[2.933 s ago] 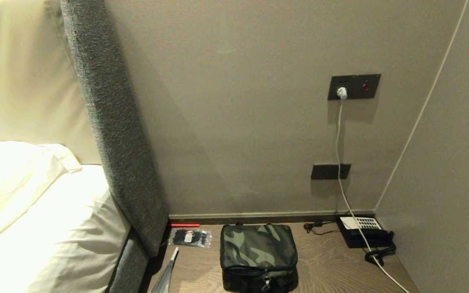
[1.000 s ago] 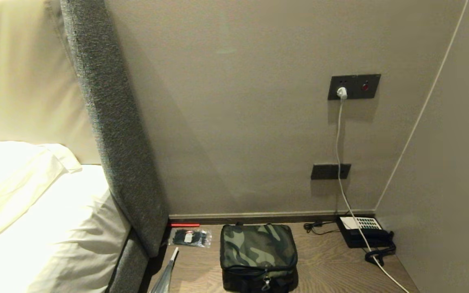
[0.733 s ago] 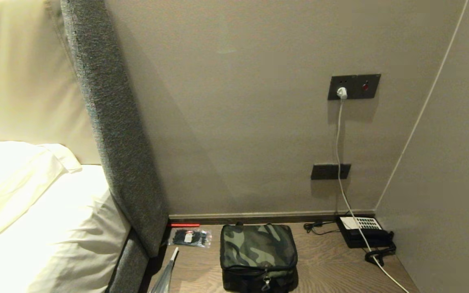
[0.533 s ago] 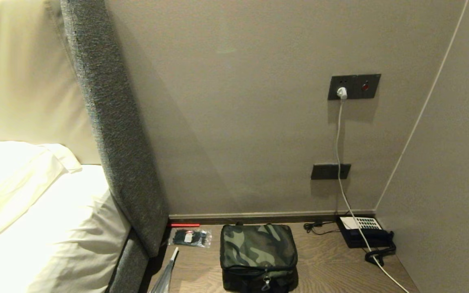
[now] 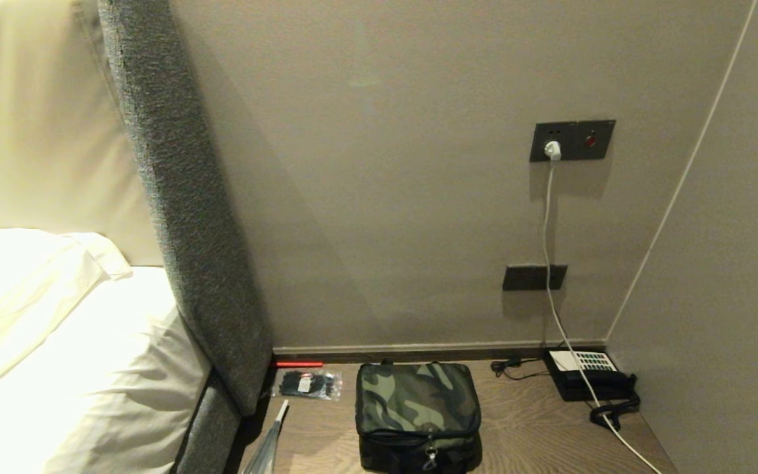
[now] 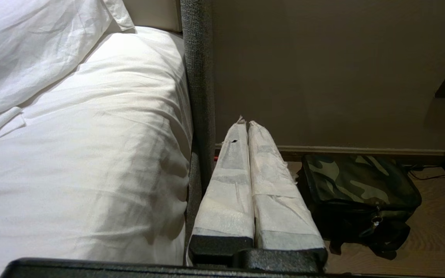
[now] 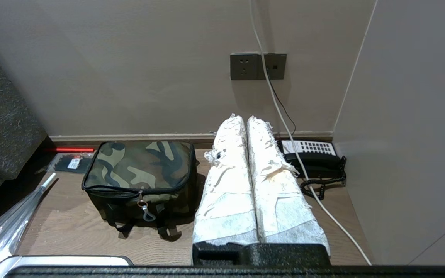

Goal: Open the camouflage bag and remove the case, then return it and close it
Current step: Open the top of the storage box

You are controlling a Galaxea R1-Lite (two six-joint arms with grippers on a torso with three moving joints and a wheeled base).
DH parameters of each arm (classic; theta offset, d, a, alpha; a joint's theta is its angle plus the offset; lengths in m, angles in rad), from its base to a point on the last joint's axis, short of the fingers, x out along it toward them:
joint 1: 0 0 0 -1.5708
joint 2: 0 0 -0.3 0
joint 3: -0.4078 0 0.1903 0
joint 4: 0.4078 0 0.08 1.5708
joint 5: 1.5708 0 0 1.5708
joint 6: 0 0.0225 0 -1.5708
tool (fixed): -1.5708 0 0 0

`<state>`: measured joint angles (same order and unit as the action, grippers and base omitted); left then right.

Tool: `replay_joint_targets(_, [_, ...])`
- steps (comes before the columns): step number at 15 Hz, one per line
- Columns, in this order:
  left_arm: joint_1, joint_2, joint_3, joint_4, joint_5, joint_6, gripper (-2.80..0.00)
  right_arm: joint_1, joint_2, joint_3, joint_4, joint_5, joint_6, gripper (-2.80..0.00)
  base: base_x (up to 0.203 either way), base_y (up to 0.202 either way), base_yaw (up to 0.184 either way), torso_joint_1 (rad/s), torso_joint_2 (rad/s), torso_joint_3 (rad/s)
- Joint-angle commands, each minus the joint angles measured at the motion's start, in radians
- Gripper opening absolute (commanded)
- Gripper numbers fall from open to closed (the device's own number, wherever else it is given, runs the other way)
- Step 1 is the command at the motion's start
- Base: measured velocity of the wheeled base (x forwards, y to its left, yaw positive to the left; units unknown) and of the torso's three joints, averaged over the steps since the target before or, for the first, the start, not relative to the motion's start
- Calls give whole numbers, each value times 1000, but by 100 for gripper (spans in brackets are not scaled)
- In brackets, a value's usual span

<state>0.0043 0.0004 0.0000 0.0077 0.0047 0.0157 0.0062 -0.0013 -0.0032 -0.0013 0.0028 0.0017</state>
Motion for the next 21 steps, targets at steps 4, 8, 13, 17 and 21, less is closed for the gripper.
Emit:
replay_joint_targets(4, [0, -1, 2, -2, 0, -6, -280, 0, 1, 0, 0, 0, 0, -280, 0, 0, 0, 0, 0, 0])
replay_joint_targets(8, [0, -1, 3, -5, 0, -10, -280, 0, 1, 0, 0, 0, 0, -280, 0, 0, 0, 0, 0, -8])
replay_joint_targets(13, [0, -2, 3, -5, 0, -15, -280, 0, 1, 0, 0, 0, 0, -280, 0, 0, 0, 2, 1, -166])
replay_joint_targets(17, [0, -2, 3, -5, 0, -16, -280, 0, 1, 0, 0, 0, 0, -280, 0, 0, 0, 2, 2, -202])
replay_joint_targets(21, [0, 0, 3, -5, 0, -17, -280, 0, 1, 0, 0, 0, 0, -280, 0, 0, 0, 3, 3, -193])
